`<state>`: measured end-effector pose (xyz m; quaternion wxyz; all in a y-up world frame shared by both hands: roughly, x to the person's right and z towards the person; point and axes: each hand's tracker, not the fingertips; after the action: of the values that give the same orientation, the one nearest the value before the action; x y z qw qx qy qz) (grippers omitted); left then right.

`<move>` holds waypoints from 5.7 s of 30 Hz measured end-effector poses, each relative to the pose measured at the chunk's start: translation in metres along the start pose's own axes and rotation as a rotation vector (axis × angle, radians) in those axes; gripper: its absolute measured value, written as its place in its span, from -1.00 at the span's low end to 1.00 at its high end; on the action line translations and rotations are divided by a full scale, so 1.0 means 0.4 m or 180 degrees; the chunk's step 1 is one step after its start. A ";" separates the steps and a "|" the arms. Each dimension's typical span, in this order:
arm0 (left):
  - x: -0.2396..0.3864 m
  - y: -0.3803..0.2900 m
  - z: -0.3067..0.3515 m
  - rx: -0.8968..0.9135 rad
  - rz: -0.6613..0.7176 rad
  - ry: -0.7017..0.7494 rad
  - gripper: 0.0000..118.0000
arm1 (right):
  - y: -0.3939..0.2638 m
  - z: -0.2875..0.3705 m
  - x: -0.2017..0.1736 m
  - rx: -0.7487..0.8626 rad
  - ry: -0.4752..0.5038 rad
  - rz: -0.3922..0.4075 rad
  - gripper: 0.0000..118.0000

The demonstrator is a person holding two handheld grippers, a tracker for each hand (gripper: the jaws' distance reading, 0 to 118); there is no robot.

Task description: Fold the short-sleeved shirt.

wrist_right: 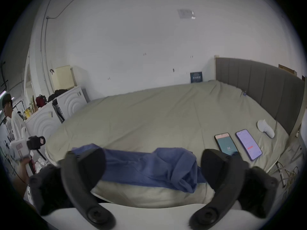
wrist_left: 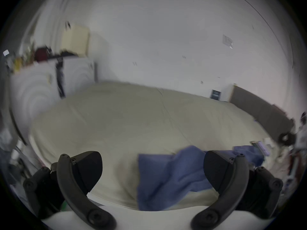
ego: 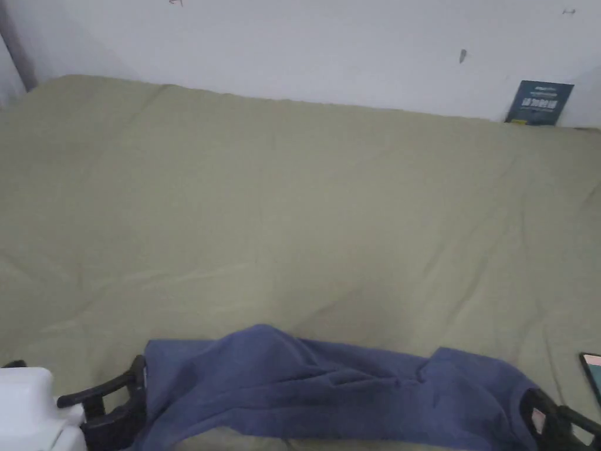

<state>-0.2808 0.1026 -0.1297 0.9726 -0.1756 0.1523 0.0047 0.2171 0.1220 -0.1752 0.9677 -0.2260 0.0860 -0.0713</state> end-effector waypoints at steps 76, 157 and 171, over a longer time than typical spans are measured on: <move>0.053 0.031 -0.364 -0.1374 0.1348 -0.1951 -0.55 | 0.033 0.007 -0.121 -0.0063 0.0566 0.0137 -1.00; 0.240 0.081 -0.397 -0.1656 0.0040 -0.1168 -0.76 | 0.025 0.014 -0.125 -0.0159 0.0450 0.0237 -1.00; 0.579 -0.056 -0.381 -0.1877 -0.0198 -0.1952 1.00 | 0.025 0.078 -0.051 -0.0054 0.0225 0.0261 -1.00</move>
<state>-0.1034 0.0191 -0.3271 0.8807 -0.4411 -0.1573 0.0708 0.2045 0.1478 -0.1494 0.9642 -0.2277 0.1299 -0.0387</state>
